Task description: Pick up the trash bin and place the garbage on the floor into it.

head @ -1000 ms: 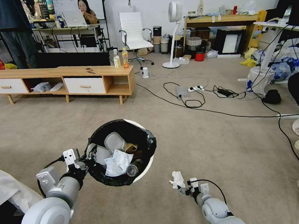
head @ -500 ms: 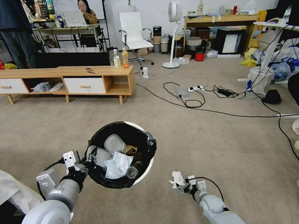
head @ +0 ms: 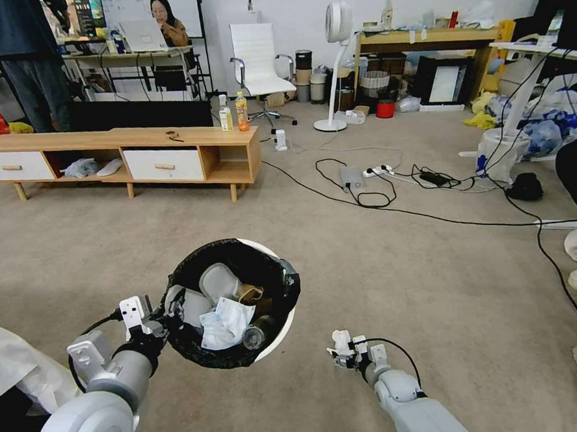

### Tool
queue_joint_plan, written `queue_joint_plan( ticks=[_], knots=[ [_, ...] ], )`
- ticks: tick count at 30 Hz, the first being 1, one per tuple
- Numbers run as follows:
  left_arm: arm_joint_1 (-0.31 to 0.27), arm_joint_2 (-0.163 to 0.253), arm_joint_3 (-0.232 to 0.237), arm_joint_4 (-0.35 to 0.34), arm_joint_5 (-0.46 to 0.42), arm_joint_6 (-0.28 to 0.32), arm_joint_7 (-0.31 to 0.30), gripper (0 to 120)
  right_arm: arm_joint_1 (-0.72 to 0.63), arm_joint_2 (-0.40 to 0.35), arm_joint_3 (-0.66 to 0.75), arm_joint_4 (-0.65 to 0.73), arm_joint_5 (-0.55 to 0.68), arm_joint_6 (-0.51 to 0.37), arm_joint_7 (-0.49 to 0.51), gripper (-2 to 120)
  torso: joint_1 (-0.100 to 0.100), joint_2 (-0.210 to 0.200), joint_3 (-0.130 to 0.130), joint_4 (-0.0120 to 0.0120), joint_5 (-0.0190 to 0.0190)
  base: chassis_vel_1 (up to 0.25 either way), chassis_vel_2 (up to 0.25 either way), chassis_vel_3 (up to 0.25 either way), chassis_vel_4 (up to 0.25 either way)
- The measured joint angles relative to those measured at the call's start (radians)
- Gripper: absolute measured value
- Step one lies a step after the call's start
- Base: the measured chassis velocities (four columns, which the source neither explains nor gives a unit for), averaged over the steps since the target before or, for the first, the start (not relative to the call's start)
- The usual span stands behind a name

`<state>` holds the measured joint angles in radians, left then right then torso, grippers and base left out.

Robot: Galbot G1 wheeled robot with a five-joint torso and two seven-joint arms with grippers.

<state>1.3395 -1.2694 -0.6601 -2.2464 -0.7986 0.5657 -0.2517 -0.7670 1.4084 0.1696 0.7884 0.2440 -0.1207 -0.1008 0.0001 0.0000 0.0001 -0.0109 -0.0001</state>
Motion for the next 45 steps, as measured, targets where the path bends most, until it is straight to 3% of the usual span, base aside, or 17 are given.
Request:
queue_joint_plan(
  ticks=[13, 15, 16, 21, 22, 27, 45],
  knots=[
    [0.006, -0.008, 0.005, 0.006, 0.006, -0.002, 0.003, 6, -0.004, 0.007, 0.026, -0.033, -0.029, 0.013, -0.051, 56, 0.000, 0.000, 0.000, 0.0000, 0.0000, 0.000, 0.000, 0.000, 0.000],
    [0.006, -0.008, 0.006, 0.006, 0.007, -0.002, 0.003, 6, -0.004, 0.007, 0.026, -0.033, -0.029, 0.014, -0.052, 54, 0.000, 0.000, 0.000, 0.0000, 0.0000, 0.000, 0.000, 0.000, 0.000],
    [0.006, -0.009, 0.006, 0.007, 0.007, -0.002, 0.003, 6, -0.005, 0.007, 0.027, -0.033, -0.029, 0.016, -0.055, 42, 0.000, 0.000, 0.000, -0.0001, 0.0001, 0.000, 0.000, 0.000, 0.000],
    [0.006, -0.010, 0.007, 0.007, 0.008, -0.003, 0.004, 6, -0.006, 0.006, 0.027, -0.031, -0.028, 0.021, -0.061, 28, 0.000, 0.000, 0.000, 0.0000, 0.0000, 0.000, 0.000, 0.000, 0.000],
    [0.007, -0.010, 0.007, 0.007, 0.009, -0.003, 0.005, 6, -0.006, 0.006, 0.028, -0.031, -0.027, 0.024, -0.064, 20, 0.000, 0.000, 0.000, 0.0000, 0.0000, 0.000, 0.000, 0.000, 0.000],
    [0.013, -0.011, 0.006, 0.008, 0.012, -0.005, 0.009, 6, -0.010, 0.007, 0.030, -0.030, -0.025, 0.027, -0.067, 2, 0.000, 0.000, 0.000, 0.0000, 0.0001, 0.000, 0.000, 0.000, 0.000],
    [0.018, -0.014, 0.013, 0.007, 0.011, -0.007, 0.008, 6, -0.037, -0.037, 0.062, 0.048, 0.000, 0.028, -0.061, 0, 0.000, 0.000, 0.000, -0.0001, 0.0001, 0.000, 0.000, 0.000, 0.000]
  ],
)
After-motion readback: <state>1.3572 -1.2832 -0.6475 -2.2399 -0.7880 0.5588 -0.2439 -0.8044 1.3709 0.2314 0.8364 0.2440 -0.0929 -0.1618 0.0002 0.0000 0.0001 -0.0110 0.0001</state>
